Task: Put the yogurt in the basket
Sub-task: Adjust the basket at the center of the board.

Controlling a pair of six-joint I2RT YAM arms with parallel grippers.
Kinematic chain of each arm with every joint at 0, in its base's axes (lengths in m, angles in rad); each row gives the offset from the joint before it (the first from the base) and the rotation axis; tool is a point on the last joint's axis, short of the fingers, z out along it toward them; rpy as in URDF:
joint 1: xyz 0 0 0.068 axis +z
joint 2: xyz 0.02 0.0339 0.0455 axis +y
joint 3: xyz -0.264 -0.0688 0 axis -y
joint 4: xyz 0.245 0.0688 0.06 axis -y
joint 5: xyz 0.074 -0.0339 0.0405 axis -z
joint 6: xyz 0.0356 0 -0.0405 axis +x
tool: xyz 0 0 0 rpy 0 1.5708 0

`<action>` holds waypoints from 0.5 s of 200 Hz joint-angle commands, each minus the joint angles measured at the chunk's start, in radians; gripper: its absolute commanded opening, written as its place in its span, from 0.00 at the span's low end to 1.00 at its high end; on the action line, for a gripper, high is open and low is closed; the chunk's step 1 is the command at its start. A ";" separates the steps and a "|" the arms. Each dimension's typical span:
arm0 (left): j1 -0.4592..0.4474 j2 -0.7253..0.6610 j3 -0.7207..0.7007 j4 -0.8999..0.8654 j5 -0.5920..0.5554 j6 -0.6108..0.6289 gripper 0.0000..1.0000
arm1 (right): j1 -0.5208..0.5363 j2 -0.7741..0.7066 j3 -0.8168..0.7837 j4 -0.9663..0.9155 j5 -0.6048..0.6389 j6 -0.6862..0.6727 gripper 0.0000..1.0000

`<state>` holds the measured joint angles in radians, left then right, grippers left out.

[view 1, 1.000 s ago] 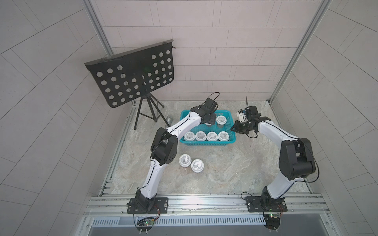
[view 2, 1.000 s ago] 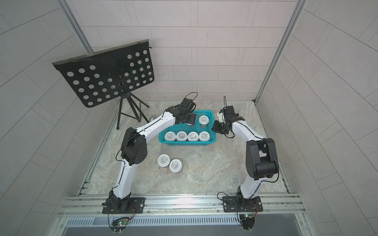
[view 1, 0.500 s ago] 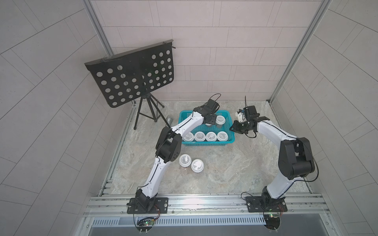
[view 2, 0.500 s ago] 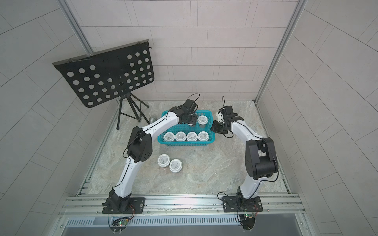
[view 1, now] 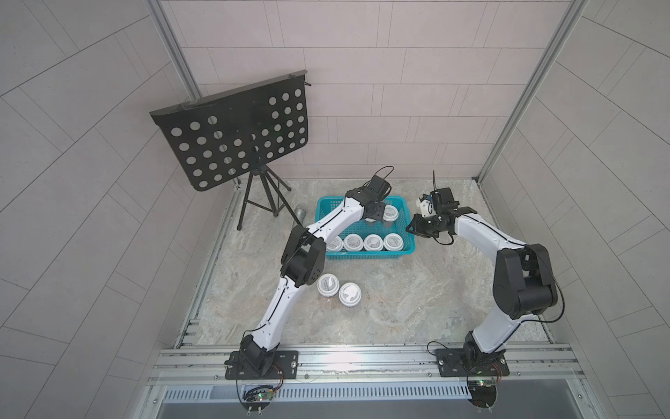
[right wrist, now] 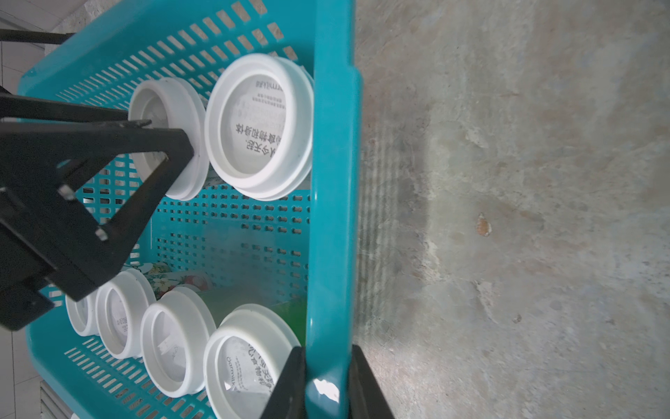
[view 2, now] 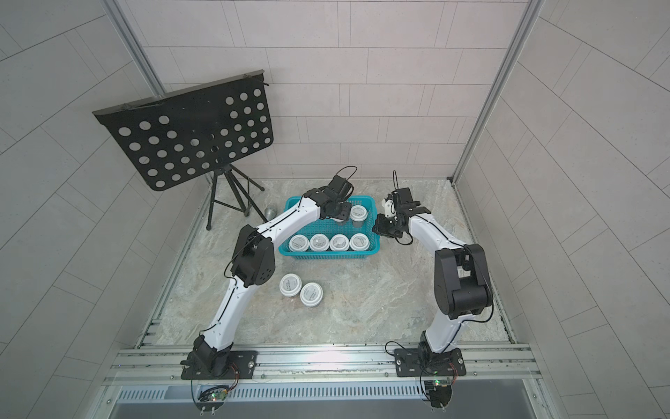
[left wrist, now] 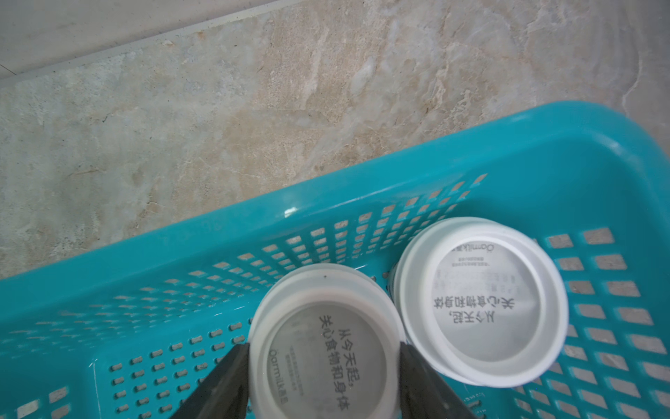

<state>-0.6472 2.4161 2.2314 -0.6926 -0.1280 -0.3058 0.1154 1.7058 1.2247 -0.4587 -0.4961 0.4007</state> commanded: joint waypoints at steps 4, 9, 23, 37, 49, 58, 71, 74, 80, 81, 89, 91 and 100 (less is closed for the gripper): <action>0.008 0.024 0.030 -0.029 -0.031 0.004 0.66 | 0.015 0.017 0.009 -0.030 0.004 -0.019 0.22; 0.008 0.026 0.030 -0.028 -0.028 0.005 0.66 | 0.014 0.017 0.009 -0.030 0.004 -0.019 0.22; 0.008 0.026 0.030 -0.028 -0.037 0.005 0.66 | 0.014 0.018 0.009 -0.031 0.004 -0.019 0.22; 0.009 0.032 0.032 -0.028 -0.041 0.007 0.66 | 0.014 0.019 0.009 -0.030 0.004 -0.019 0.22; 0.010 0.034 0.034 -0.028 -0.047 0.005 0.67 | 0.015 0.019 0.007 -0.031 0.004 -0.020 0.22; 0.010 0.037 0.036 -0.028 -0.042 0.005 0.68 | 0.014 0.019 0.007 -0.029 0.002 -0.019 0.22; 0.010 0.044 0.040 -0.030 -0.037 0.003 0.71 | 0.014 0.019 0.007 -0.029 0.002 -0.019 0.22; 0.011 0.044 0.041 -0.031 -0.036 0.003 0.72 | 0.013 0.021 0.007 -0.030 0.002 -0.019 0.22; 0.010 0.047 0.044 -0.033 -0.035 0.003 0.73 | 0.013 0.021 0.008 -0.030 0.002 -0.019 0.22; 0.010 0.047 0.045 -0.033 -0.035 0.004 0.74 | 0.013 0.021 0.007 -0.030 0.002 -0.019 0.22; 0.010 0.049 0.049 -0.036 -0.035 0.002 0.76 | 0.014 0.021 0.006 -0.030 0.002 -0.019 0.22; 0.010 0.050 0.049 -0.036 -0.035 0.001 0.77 | 0.014 0.021 0.006 -0.030 0.002 -0.019 0.22; 0.010 0.049 0.053 -0.036 -0.029 0.003 0.79 | 0.014 0.021 0.008 -0.030 0.002 -0.019 0.22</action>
<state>-0.6453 2.4371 2.2524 -0.6949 -0.1455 -0.3054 0.1154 1.7061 1.2247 -0.4583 -0.4965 0.4007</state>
